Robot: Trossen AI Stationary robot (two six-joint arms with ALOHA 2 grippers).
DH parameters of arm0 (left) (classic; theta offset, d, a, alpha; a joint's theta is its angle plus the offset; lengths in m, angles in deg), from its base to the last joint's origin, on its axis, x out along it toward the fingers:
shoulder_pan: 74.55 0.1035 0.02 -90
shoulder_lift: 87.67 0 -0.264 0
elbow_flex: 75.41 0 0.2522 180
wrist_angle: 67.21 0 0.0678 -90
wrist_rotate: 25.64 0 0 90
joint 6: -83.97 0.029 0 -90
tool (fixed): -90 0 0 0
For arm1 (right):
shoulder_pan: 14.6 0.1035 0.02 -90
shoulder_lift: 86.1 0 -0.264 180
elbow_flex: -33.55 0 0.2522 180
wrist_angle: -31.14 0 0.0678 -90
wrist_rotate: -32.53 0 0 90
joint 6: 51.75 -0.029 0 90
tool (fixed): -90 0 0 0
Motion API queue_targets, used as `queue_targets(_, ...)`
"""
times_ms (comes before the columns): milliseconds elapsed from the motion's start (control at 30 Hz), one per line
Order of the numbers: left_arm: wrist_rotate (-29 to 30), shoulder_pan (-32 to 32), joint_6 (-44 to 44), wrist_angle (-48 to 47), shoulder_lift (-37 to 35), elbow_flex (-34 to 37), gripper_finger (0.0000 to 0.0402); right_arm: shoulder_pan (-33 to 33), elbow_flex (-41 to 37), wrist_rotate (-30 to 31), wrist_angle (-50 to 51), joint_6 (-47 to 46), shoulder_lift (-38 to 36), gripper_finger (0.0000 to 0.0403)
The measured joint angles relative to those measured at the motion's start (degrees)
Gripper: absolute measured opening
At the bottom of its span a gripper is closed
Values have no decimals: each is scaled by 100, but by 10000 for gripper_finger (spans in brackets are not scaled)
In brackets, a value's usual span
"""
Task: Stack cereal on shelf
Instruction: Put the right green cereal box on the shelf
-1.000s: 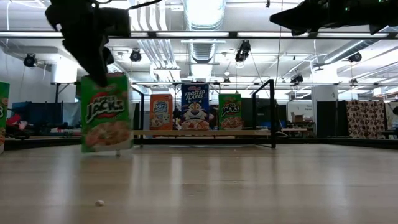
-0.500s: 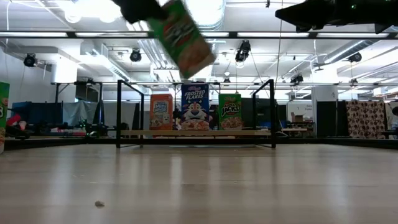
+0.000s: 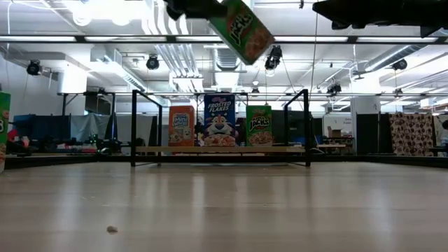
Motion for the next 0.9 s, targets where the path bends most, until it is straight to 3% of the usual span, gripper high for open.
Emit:
queue_targets(267, -6, 625, 1, 511, 593, -142, 130, 0, -35, -281, -63, 82, -57, 13)
queue_targets(633, -31, 971, 156, -1257, 1682, -1974, 130, -2, -42, -284, -3, 73, -92, 13)
queue_targets(900, -24, 1066, -156, -1075, 1966, -2105, 130, -2, -42, -284, 85, 71, -142, 13)
